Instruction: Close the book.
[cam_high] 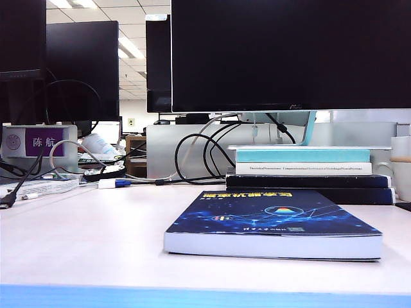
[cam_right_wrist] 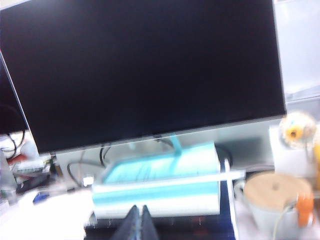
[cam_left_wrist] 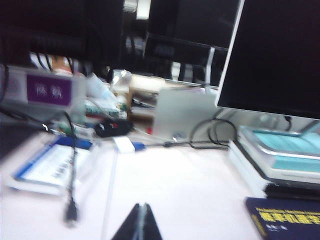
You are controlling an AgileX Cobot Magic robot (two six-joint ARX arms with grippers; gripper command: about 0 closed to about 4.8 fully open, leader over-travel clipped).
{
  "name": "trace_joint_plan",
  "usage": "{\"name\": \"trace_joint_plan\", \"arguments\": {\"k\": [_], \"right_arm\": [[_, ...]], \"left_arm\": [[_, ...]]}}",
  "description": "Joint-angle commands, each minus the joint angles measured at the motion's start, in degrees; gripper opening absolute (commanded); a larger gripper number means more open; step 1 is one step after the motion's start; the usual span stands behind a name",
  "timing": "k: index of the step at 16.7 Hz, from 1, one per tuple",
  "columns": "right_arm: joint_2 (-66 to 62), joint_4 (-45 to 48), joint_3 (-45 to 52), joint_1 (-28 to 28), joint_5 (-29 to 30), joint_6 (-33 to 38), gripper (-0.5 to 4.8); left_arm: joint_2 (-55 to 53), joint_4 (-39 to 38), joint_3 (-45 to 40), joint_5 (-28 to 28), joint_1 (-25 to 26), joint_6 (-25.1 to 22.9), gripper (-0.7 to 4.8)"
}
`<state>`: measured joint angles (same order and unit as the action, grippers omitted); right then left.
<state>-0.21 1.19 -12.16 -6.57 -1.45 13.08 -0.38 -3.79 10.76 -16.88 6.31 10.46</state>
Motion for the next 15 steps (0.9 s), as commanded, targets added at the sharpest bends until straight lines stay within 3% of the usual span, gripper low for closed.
{"name": "trace_joint_plan", "arguments": {"k": [1,4,6,12,14,15], "right_arm": [[0.09,4.83,4.94,-0.28,0.44,0.11,-0.02],[0.09,8.02,11.85,-0.28,-0.35,-0.02,-0.02],[0.11,1.66,11.72,-0.02,-4.02,-2.67,-0.02],[0.11,-3.13,11.72,0.02,-4.9,-5.79,-0.01],[0.11,-3.13,11.72,0.0,-4.87,-5.53,-0.01],[0.11,-3.28,11.72,0.0,-4.87,-5.05,-0.01]], "left_arm": [[0.35,1.84,-3.3,0.37,0.07,0.96,-0.05],[0.35,2.64,-6.97,2.97,0.07,0.11,-0.05],[0.35,2.64,-9.25,5.2,0.07,-2.84,-0.05],[0.35,-1.03,-10.16,5.77,0.07,-7.43,-0.05],[0.35,-1.07,-10.16,5.7,0.07,-6.91,-0.05],[0.35,-1.88,-10.14,5.77,0.07,-3.69,-0.05]]}}
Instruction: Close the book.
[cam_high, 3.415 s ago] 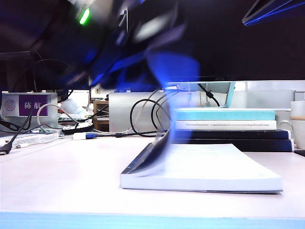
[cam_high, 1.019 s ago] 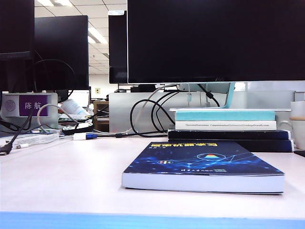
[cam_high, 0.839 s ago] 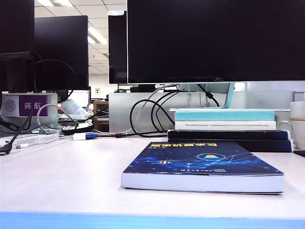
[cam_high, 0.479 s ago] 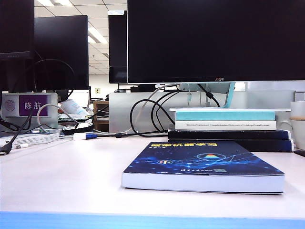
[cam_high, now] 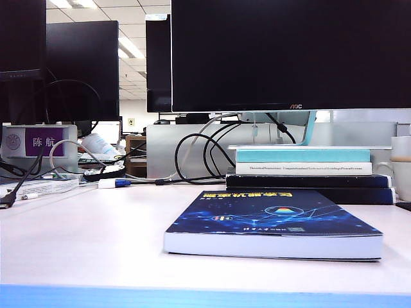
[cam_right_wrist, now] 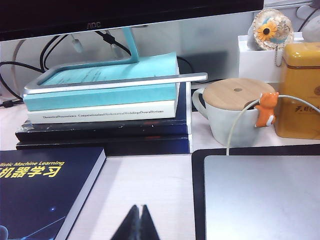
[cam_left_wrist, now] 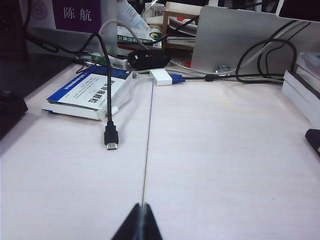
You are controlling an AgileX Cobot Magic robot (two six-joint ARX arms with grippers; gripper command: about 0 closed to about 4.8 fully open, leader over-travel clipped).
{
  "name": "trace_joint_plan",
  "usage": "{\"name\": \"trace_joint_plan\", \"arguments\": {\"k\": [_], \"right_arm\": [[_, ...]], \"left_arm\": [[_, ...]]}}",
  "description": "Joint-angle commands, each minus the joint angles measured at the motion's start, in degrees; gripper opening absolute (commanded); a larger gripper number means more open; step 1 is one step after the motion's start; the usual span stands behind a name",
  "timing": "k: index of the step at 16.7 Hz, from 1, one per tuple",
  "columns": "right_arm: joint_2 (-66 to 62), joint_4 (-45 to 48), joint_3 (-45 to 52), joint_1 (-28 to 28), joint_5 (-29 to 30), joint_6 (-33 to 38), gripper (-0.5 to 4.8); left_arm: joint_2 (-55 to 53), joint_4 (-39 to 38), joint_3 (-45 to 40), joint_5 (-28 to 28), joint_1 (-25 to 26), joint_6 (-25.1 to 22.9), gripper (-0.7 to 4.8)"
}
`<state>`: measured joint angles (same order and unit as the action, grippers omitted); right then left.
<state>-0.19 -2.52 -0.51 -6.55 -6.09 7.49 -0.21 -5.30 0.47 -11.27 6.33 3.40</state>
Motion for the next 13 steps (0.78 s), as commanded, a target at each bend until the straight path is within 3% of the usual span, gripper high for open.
{"name": "trace_joint_plan", "arguments": {"k": [1,3,6,13], "right_arm": [[0.09,-0.28,0.07,0.0,-0.28,1.95,-0.01],[0.09,-0.87,0.07,0.0,-0.28,1.92,-0.01],[0.09,-0.87,0.07,0.0,-0.44,1.88,-0.01],[0.09,-1.11,0.07,-0.02,-0.26,1.92,0.04]], "left_arm": [[0.17,-0.7,0.15,4.22,0.0,4.2,-0.05],[0.17,-0.74,0.15,9.09,0.0,4.11,-0.05],[0.17,-0.79,0.15,6.1,-0.04,4.11,-0.05],[0.17,-3.8,0.13,6.51,-0.04,5.18,-0.03]]}}
